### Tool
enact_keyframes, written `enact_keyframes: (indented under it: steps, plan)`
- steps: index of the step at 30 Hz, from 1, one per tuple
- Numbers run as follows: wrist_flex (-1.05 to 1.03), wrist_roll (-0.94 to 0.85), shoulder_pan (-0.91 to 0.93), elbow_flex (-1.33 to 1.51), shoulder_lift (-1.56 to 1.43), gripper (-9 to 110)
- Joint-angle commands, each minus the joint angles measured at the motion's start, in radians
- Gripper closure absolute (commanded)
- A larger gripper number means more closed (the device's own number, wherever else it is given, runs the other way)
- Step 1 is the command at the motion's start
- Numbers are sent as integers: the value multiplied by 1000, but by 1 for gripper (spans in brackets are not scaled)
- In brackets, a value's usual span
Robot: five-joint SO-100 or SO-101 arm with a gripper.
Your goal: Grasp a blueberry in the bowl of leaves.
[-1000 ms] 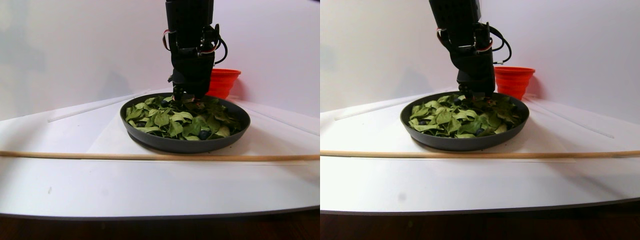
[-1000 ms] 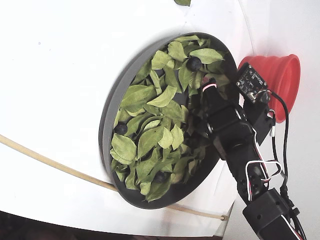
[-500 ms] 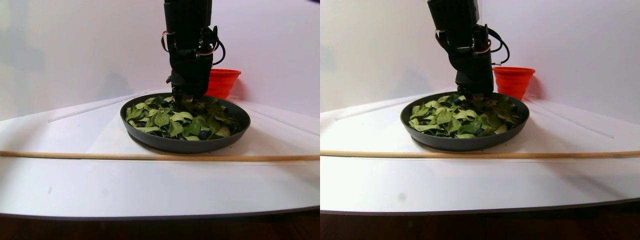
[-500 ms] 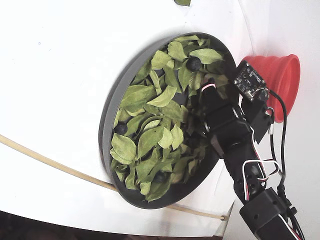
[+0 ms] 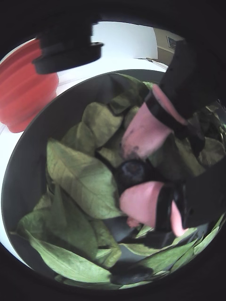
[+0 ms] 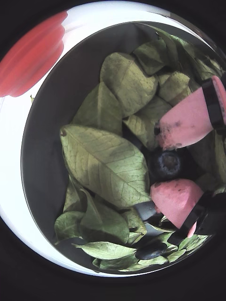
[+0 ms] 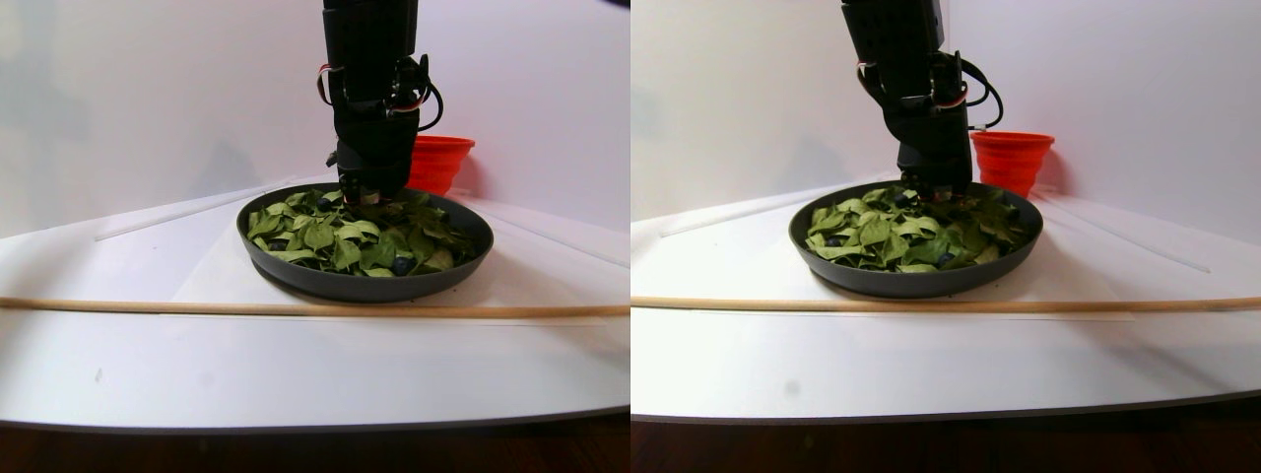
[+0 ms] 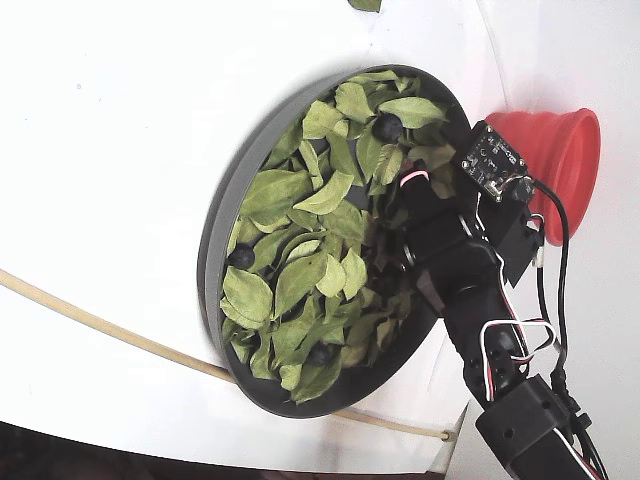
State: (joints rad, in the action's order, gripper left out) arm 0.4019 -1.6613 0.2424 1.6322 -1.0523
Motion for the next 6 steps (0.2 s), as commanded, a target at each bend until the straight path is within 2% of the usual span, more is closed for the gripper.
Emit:
enact_keyframes:
  steps: [1,6]
  plan:
    - [9,-12,6,14,-78,91]
    - [9,-35,6,15,-123,91]
